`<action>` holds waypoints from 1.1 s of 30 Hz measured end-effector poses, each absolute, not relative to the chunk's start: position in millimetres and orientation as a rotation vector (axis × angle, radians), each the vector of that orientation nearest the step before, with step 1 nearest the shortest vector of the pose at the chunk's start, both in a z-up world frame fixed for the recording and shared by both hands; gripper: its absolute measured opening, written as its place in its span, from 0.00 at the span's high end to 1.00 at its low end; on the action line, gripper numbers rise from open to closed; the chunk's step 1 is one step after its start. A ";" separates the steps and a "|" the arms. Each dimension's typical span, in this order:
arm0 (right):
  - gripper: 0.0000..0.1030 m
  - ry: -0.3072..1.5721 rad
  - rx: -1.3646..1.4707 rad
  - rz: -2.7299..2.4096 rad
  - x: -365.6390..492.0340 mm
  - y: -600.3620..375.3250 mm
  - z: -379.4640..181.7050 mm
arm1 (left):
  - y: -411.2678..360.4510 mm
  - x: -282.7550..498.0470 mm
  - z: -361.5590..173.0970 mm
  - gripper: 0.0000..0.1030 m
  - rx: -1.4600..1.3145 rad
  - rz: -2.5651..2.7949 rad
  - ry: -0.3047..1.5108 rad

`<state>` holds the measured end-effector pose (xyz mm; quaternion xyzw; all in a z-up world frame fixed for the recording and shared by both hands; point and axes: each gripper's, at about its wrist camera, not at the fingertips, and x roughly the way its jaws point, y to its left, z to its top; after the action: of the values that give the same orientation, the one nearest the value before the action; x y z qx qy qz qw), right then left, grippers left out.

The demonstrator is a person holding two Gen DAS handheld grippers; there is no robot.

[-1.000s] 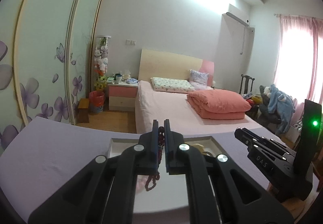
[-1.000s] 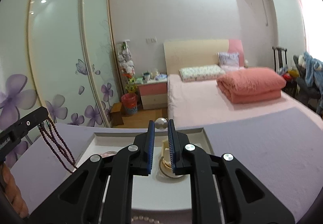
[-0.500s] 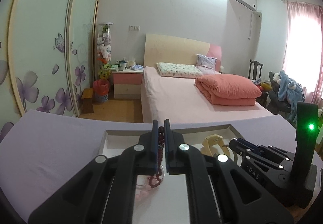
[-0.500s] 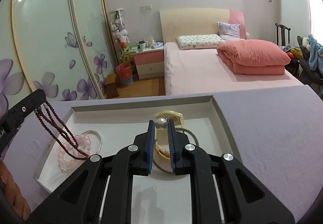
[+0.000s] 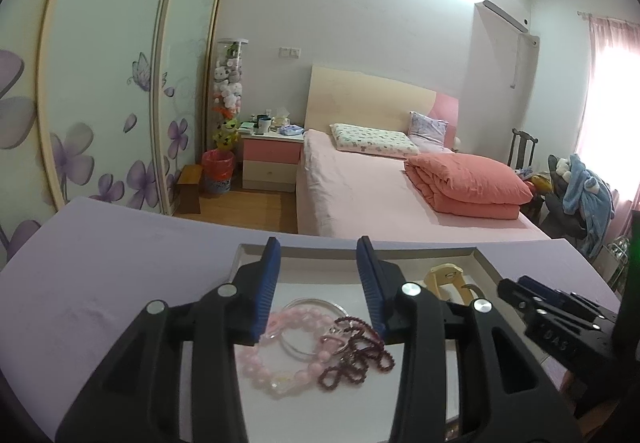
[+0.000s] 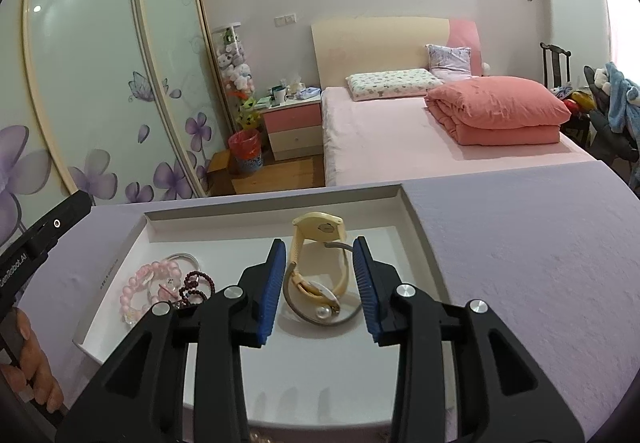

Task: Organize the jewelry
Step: 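Lower the necklace and pearl into the tray and open both tools, then move the right tool to the second loose pearl and close on it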

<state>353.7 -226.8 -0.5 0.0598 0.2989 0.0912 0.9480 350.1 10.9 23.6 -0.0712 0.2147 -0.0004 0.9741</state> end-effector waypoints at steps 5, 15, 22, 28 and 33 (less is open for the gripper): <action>0.65 0.599 0.117 0.183 343.0 -232.8 2.2 | 21.6 340.5 20.3 0.60 -0.160 0.016 0.438; 0.65 0.609 0.095 0.188 330.0 -231.9 1.1 | 33.5 320.4 17.6 0.59 -0.175 0.042 0.446; 0.64 0.651 0.075 0.201 289.8 -247.0 -8.6 | 45.5 275.8 12.4 0.46 -0.208 0.008 0.453; 0.62 0.715 0.040 0.191 259.9 -259.5 -19.9 | 57.1 236.1 1.2 0.41 -0.230 0.010 0.482; 0.58 0.762 0.043 0.177 245.1 -268.1 -28.2 | 60.2 211.1 -5.5 0.38 -0.221 0.012 0.512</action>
<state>245.1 -268.1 -28.2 0.0212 0.3713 0.0861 0.9243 211.1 60.2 -5.5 -0.1089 0.2529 0.0061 0.9613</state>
